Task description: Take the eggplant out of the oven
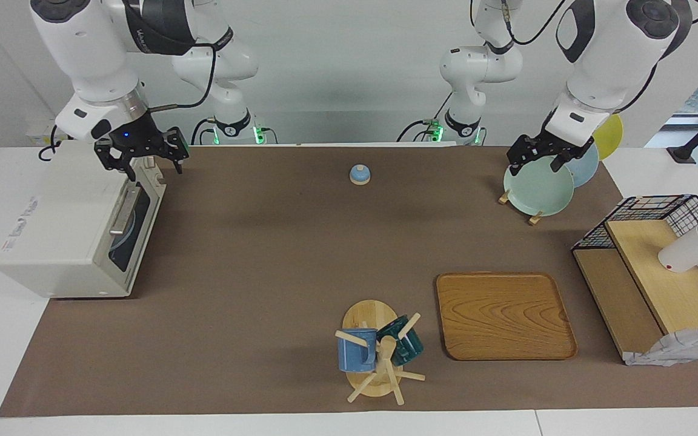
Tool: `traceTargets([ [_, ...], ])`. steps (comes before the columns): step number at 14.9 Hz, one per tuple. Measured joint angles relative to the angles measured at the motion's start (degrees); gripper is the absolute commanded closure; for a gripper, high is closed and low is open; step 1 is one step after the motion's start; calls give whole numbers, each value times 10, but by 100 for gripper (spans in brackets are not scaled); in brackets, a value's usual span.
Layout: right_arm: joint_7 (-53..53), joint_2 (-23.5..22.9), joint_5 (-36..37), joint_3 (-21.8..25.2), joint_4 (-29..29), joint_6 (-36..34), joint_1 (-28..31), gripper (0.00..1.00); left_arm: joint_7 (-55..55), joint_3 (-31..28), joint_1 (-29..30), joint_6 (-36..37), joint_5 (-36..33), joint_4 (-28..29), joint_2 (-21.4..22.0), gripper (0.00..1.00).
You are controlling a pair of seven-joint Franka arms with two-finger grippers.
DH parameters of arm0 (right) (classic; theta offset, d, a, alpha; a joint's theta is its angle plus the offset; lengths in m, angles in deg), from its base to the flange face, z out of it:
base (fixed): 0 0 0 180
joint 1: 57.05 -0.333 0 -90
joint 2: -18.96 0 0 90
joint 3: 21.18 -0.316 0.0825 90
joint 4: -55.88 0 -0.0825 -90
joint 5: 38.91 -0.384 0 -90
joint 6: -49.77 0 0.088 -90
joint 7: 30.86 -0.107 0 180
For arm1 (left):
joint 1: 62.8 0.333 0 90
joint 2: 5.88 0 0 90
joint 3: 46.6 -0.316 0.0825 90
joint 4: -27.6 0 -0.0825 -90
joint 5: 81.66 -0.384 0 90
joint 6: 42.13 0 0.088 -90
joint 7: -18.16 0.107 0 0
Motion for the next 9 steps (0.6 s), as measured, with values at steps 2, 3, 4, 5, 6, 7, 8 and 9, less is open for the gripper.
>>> traceTargets([
  [2,3,0,0,0,9,4,0,100,0,0,0,0,0,0,0,0],
  [3,3,1,0,0,16,6,1,100,0,0,0,0,0,0,0,0],
  [4,3,2,0,1,24,10,2,100,0,0,0,0,0,0,0,0],
  [5,-2,4,0,2,33,18,4,100,0,0,0,0,0,0,0,0],
  [6,-12,7,0,3,42,26,6,100,0,0,0,0,0,0,0,0],
  [7,-21,9,1,4,50,32,8,100,0,0,0,0,0,0,0,0],
  [8,-26,12,1,5,59,43,9,100,0,0,0,0,0,0,0,0],
  [9,-29,15,2,7,71,58,12,100,0,0,0,0,0,0,0,0],
])
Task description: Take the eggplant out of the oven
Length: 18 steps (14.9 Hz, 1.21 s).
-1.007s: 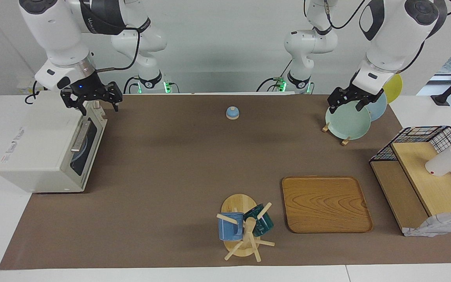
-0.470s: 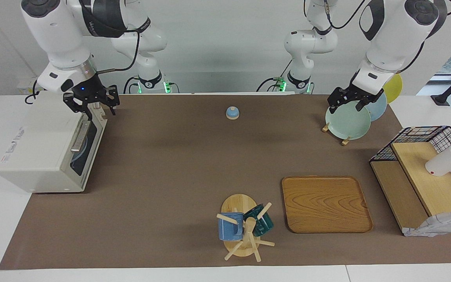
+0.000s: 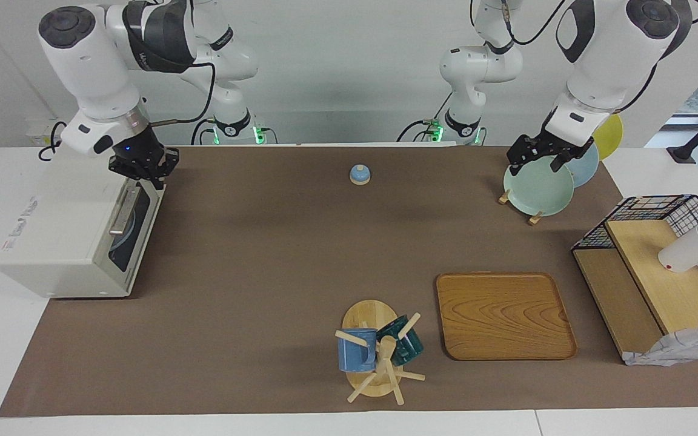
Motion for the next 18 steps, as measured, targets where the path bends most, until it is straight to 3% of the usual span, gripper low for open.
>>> traceTargets([
  [9,-1,11,82,2,104,102,43,100,0,0,0,0,0,0,0,0],
  [18,34,9,99,2,120,124,63,100,0,0,0,0,0,0,0,0],
])
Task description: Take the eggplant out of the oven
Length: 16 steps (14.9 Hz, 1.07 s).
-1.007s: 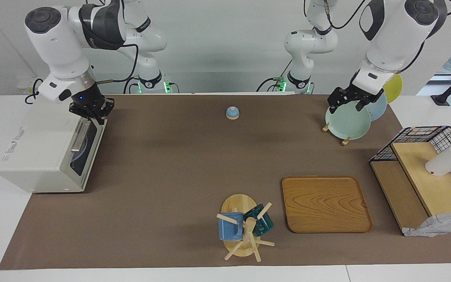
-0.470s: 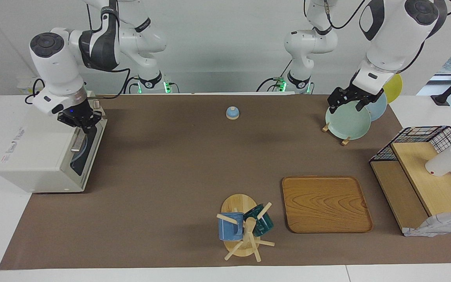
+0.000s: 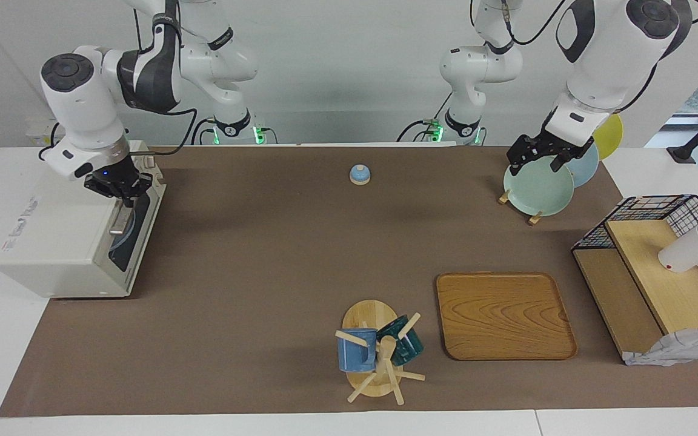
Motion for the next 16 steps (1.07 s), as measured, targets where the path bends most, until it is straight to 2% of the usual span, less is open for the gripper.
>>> traceTargets([
  [16,28,5,0,-3,29,25,13,100,0,0,0,0,0,0,0,0],
])
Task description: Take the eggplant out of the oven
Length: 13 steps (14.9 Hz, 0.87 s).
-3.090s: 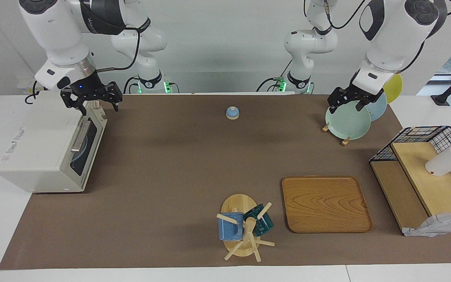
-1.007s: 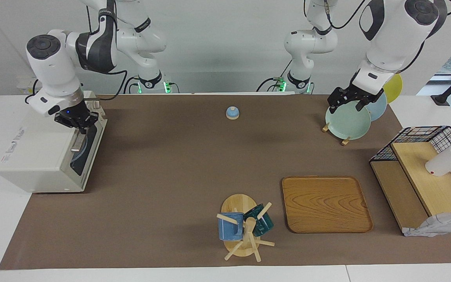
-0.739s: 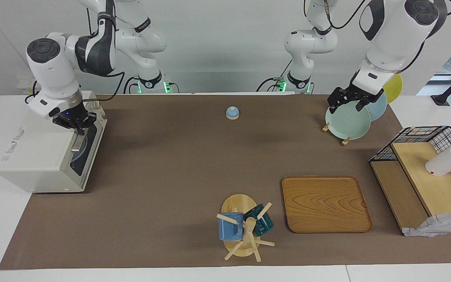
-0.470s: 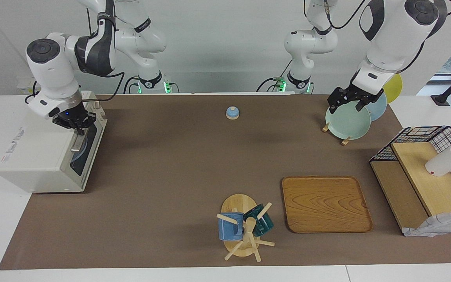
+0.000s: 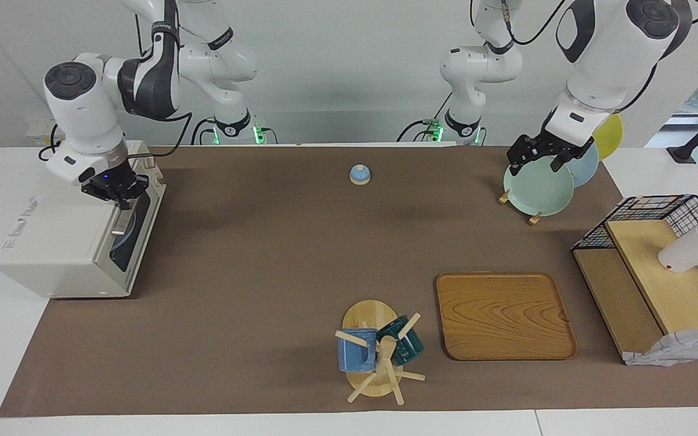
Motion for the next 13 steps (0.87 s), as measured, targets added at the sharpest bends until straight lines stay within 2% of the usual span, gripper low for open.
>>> traceTargets([
  [6,-30,-9,-44,-6,26,38,-47,100,0,0,0,0,0,0,0,0],
  [10,-60,-50,-63,-9,36,98,-74,100,0,0,0,0,0,0,0,0],
  [13,-75,-82,-68,-14,59,170,-83,100,0,0,0,0,0,0,0,0],
])
